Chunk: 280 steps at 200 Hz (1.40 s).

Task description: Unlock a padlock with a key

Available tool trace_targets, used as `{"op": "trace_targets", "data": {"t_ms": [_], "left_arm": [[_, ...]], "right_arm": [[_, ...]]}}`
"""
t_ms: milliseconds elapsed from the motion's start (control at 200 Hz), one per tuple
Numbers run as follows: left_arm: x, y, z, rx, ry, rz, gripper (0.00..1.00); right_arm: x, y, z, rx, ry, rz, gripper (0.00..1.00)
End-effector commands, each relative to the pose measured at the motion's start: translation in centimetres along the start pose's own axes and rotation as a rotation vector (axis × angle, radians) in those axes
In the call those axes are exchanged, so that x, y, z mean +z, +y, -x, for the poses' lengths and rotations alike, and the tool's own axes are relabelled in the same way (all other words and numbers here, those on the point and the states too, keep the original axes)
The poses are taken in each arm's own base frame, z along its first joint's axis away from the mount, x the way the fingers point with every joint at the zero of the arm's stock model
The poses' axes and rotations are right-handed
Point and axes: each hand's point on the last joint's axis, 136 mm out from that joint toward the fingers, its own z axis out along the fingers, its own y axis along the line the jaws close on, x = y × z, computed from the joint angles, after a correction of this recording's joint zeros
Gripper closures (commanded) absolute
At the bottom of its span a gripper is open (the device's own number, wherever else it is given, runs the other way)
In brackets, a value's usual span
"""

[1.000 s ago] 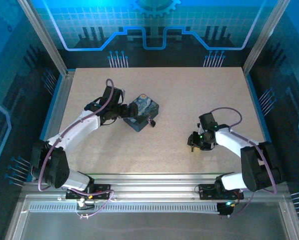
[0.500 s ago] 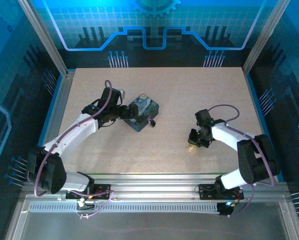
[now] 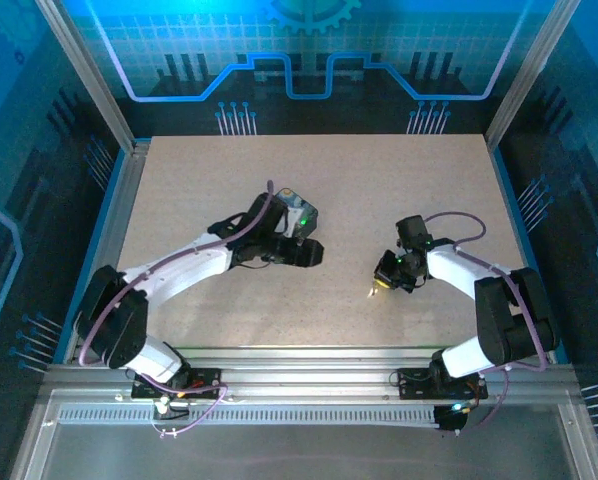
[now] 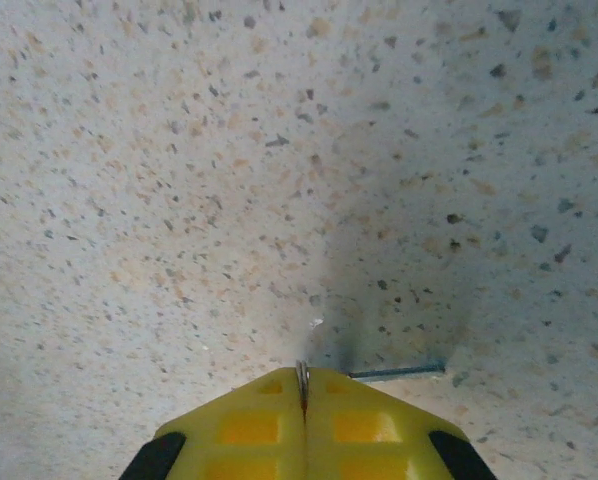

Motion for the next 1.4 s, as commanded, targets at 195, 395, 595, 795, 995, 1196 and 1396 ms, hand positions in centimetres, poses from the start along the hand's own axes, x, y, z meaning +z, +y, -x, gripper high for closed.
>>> {"op": "trace_targets", "data": {"t_ms": [195,395,595,795,995,1196,1396], "left_arm": [[6.1,-6.9,-1.8,-0.032,0.103,-0.254,0.35],[9.6,-7.2,-1.3,-0.157,0.111,-0.278,0.49],[11.9,-6.6,-0.8,-0.298,0.107,-0.285,0.62],[13.2,-6.0,-0.8,-0.372,0.100,-0.264,0.69],[14.0,-5.1,-1.4,-0.401,0.113,-0.218,0.69],[14.8,-5.0,-1.8,-0.415,0.127,-0.208,0.69],[15.8,-4.8,-2.2,-0.431,0.138,-0.196,0.71]], "right_arm": [[0.0,0.4,-0.1,0.119,0.039,0.037,1.00],[-0.3,0.8,0.5,0.143,0.014,0.036,1.00],[0.0,1.0,0.9,0.161,0.010,0.040,1.00],[0.5,1.3,1.0,0.175,0.010,0.041,1.00],[0.6,1.9,1.3,0.173,0.006,0.048,1.00],[1.1,2.0,1.2,0.175,0.013,0.048,1.00],[1.3,2.0,1.0,0.175,0.017,0.054,1.00]]}}
